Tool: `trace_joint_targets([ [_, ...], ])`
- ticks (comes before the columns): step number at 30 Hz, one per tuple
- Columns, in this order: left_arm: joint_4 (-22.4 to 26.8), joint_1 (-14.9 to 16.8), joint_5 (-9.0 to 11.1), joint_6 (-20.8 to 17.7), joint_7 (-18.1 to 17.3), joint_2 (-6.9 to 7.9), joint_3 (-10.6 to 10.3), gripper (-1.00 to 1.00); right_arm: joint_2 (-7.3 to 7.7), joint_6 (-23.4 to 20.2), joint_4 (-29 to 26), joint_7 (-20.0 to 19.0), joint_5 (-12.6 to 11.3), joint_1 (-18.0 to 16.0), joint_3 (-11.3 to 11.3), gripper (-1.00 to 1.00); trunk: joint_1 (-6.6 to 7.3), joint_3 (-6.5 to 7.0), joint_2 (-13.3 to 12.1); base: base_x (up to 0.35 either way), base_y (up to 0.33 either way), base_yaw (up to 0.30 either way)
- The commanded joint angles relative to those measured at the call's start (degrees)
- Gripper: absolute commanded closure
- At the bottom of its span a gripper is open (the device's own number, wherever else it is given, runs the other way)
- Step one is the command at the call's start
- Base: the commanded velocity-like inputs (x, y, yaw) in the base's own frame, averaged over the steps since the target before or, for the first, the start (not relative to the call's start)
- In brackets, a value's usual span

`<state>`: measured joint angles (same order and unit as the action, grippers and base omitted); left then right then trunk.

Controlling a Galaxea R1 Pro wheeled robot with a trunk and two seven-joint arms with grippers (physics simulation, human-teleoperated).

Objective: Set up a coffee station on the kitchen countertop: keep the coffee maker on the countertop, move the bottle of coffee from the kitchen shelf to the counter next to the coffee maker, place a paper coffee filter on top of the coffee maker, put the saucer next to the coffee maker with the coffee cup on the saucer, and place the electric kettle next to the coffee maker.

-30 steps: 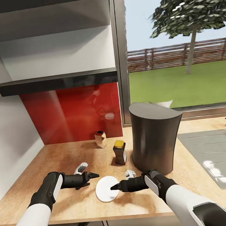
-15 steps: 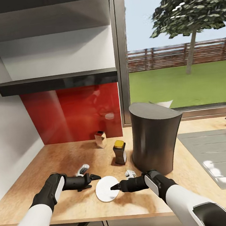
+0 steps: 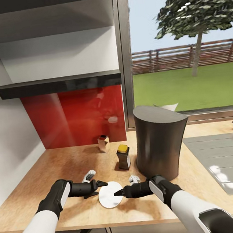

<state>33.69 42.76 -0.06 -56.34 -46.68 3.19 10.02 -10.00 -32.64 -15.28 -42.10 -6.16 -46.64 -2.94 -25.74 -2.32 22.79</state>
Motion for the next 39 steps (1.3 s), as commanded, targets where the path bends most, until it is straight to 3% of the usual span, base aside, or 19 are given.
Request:
trace_joint_targets([
  [1,0.01,0.05,-0.03,-0.47,-0.16,-0.02,0.18,-1.00,0.00,-0.43,-0.01,0.21,-0.26,-0.03,-0.49,-1.00,-0.04,-0.14,0.13,0.000,0.000,0.000],
  [39,0.06,0.05,0.32,-0.70,-0.32,-0.46,0.22,-1.00,0.00,-0.45,-0.01,0.17,-0.26,-0.03,-0.49,-1.00,-0.04,-0.14,0.13,0.000,0.000,0.000],
])
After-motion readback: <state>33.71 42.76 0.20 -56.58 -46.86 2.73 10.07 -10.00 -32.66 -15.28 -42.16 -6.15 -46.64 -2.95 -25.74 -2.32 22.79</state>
